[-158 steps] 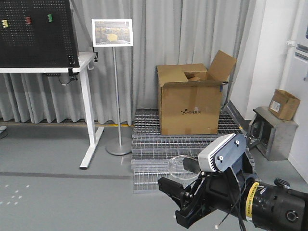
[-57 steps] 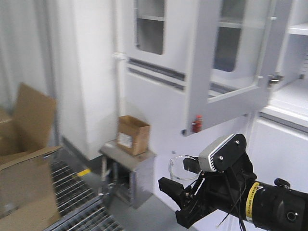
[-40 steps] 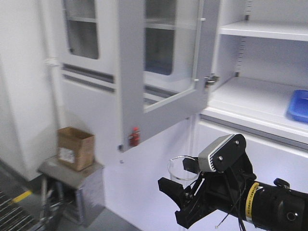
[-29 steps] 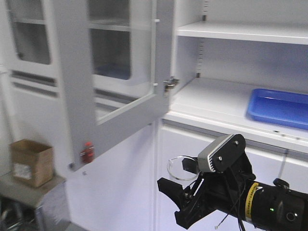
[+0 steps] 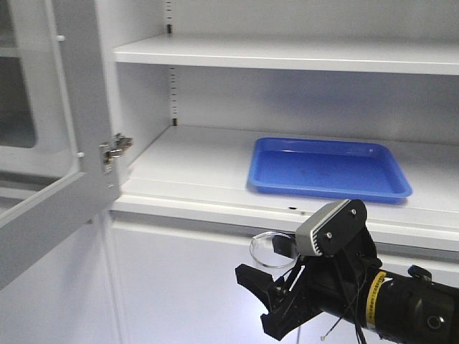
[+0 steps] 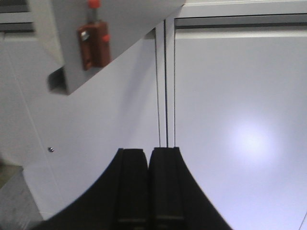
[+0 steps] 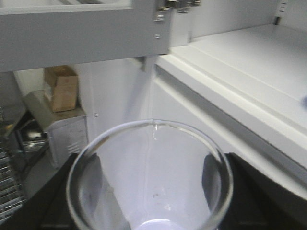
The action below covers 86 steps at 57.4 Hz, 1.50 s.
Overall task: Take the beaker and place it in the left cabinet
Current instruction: 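Carry the beaker into the open cabinet above the blue tray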
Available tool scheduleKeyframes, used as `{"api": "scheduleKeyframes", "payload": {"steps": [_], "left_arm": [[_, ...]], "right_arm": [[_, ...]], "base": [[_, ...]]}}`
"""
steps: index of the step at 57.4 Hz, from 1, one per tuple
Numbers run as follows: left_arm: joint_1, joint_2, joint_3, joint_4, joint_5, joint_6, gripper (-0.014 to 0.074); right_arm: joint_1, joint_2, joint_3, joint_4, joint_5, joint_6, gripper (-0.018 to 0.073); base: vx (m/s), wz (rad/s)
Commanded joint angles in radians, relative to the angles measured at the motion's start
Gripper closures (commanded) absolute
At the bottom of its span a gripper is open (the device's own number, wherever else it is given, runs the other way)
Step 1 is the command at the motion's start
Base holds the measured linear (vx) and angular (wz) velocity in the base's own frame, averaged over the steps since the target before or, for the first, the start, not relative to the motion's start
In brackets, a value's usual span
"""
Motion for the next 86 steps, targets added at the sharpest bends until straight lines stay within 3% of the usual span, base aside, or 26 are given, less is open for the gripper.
{"api": "scheduleKeyframes", "payload": {"steps": [1,86], "left_arm": [[-0.001,-0.017,-0.009,-0.002,-0.083,-0.003,0.0593],[-0.001,-0.017,-0.009,-0.002,-0.083,-0.003,0.0593]], "right_arm": [[-0.004,-0.034,-0.033,0.027,-0.056,0.002,0.0333],[-0.004,-0.034,-0.033,0.027,-0.057,0.002,0.0333]], "base": [[0.19,-0.37],[0.17,-0.13]]}}
